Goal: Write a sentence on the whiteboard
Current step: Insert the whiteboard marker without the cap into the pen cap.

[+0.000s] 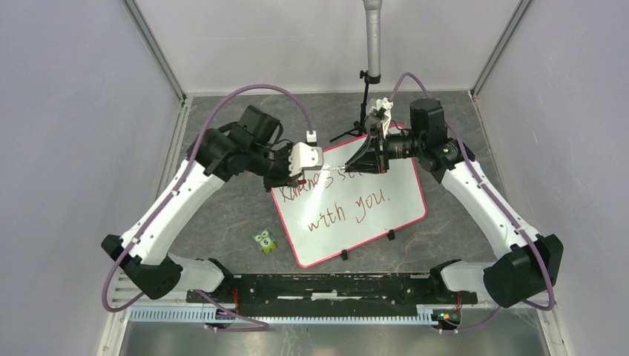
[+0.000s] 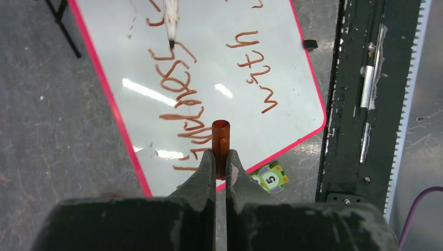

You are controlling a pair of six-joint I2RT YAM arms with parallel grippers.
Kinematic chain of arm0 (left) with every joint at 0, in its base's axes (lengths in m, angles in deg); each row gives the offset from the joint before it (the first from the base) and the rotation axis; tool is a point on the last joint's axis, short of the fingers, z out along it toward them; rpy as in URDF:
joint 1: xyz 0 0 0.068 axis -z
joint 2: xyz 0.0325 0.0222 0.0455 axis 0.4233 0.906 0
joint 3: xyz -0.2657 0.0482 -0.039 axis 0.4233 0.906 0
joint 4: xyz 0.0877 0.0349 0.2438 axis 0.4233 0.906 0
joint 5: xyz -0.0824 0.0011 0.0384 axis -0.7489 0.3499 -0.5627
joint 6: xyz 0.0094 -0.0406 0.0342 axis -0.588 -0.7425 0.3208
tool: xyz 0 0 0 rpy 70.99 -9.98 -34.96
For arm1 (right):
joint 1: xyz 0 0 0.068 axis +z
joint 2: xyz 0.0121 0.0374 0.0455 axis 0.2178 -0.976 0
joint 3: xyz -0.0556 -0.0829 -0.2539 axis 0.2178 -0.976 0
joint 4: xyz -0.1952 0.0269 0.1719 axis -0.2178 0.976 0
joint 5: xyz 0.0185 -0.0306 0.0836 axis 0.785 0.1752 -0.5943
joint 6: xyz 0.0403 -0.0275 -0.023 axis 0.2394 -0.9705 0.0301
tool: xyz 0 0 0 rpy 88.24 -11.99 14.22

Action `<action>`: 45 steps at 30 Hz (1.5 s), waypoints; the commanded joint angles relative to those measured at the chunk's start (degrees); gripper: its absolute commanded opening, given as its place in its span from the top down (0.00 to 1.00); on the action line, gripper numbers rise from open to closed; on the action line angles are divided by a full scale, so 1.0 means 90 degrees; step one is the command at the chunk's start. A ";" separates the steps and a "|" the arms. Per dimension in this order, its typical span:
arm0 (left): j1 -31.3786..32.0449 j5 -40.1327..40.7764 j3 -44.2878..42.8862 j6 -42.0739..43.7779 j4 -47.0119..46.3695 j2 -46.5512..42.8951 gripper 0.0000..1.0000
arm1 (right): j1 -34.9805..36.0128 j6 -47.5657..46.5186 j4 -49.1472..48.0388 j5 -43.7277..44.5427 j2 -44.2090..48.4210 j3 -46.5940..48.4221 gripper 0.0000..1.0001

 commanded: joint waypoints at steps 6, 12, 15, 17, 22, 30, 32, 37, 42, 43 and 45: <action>0.0715 0.0246 -0.0502 -0.0365 0.0024 0.0377 0.98 | 0.0464 0.0405 -0.0477 -0.0359 0.0335 -0.0191 1.00; 0.0767 0.0253 -0.0549 -0.0460 0.0000 0.0424 0.98 | 0.0628 0.0198 -0.0213 -0.0132 0.0358 -0.0195 1.00; 0.0767 0.0274 -0.0564 -0.0475 -0.0001 0.0424 0.98 | 0.0679 -0.0012 -0.0108 -0.0074 0.0346 -0.0191 1.00; 0.0767 0.0282 -0.0574 -0.0487 0.0000 0.0427 0.98 | 0.0710 -0.0042 -0.0083 -0.0058 0.0341 -0.0183 1.00; 0.0767 0.0249 -0.0622 -0.0513 0.0004 0.0447 0.98 | 0.0770 -0.0189 0.0057 0.0064 0.0324 -0.0130 1.00; 0.0802 0.0191 -0.0643 -0.0529 0.0016 0.0503 0.98 | 0.0828 -0.0219 0.0088 0.0106 0.0247 -0.0009 1.00; 0.0817 0.0213 -0.0607 -0.0504 0.0009 0.0495 0.98 | 0.0838 -0.0241 0.0122 0.0100 0.0247 0.0013 1.00; 0.0821 0.0399 -0.0452 -0.0442 0.0042 0.0423 0.98 | 0.0839 -0.0432 0.0306 0.0144 0.0303 0.0026 1.00; 0.0811 0.0385 -0.0292 -0.0330 0.0140 0.0332 0.98 | 0.0843 -0.0476 0.0342 0.0168 0.0323 0.0047 1.00; 0.0816 0.0373 -0.0295 -0.0321 0.0156 0.0329 0.98 | 0.0839 -0.0464 0.0347 0.0159 0.0316 0.0053 1.00; 0.0816 0.0336 -0.0299 -0.0292 0.0187 0.0334 0.98 | 0.0841 -0.0444 0.0308 0.0141 0.0303 0.0062 1.00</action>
